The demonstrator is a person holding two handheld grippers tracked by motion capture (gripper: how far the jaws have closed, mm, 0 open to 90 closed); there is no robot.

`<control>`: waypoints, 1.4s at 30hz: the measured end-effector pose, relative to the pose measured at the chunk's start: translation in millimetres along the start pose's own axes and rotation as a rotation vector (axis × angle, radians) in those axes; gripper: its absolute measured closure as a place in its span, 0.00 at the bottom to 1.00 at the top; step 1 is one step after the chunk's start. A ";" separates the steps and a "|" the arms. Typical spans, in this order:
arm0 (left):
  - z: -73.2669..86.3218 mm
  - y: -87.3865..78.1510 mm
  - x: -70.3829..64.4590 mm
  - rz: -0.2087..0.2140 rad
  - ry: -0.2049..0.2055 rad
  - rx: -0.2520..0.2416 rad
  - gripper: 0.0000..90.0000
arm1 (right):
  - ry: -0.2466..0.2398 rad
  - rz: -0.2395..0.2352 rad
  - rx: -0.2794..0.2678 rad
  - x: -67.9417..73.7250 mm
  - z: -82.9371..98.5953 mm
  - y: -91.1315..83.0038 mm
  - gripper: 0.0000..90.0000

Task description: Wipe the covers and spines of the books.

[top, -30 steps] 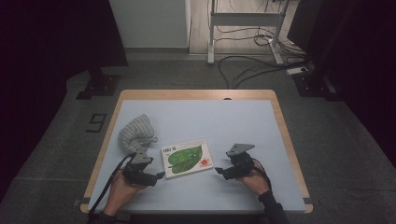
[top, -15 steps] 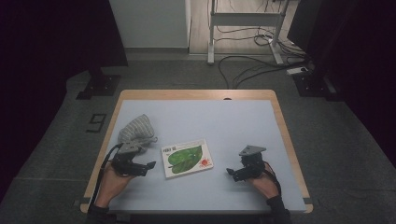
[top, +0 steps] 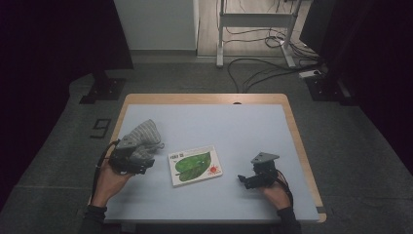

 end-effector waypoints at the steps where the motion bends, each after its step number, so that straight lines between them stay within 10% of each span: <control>1: -1.3 -1.8 2.3 -0.001 0.001 -0.001 0.05 | -0.001 0.001 0.000 0.1 0.1 0.0 0.03; 11: -17.7 -2.0 36.3 -0.058 -0.013 0.054 0.02 | -0.004 0.002 0.000 0.3 0.2 0.3 0.02; 27: -13.2 59.1 71.3 -0.040 -0.094 0.128 0.08 | -0.003 0.000 -0.001 0.1 0.3 0.4 0.02; 42: -2.4 66.4 67.1 -0.090 -0.077 0.148 0.67 | -0.003 0.000 -0.001 0.1 0.3 0.4 0.02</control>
Point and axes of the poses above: each handheld gripper's, and its own axes: y roughly forward along the jaws, z roughly out of its underside, x roughly to its left, the point moved 1 cm from there along y, roughly forward along the jaws, and after that the axes turned 11 degrees about x, right-handed, at the moved point
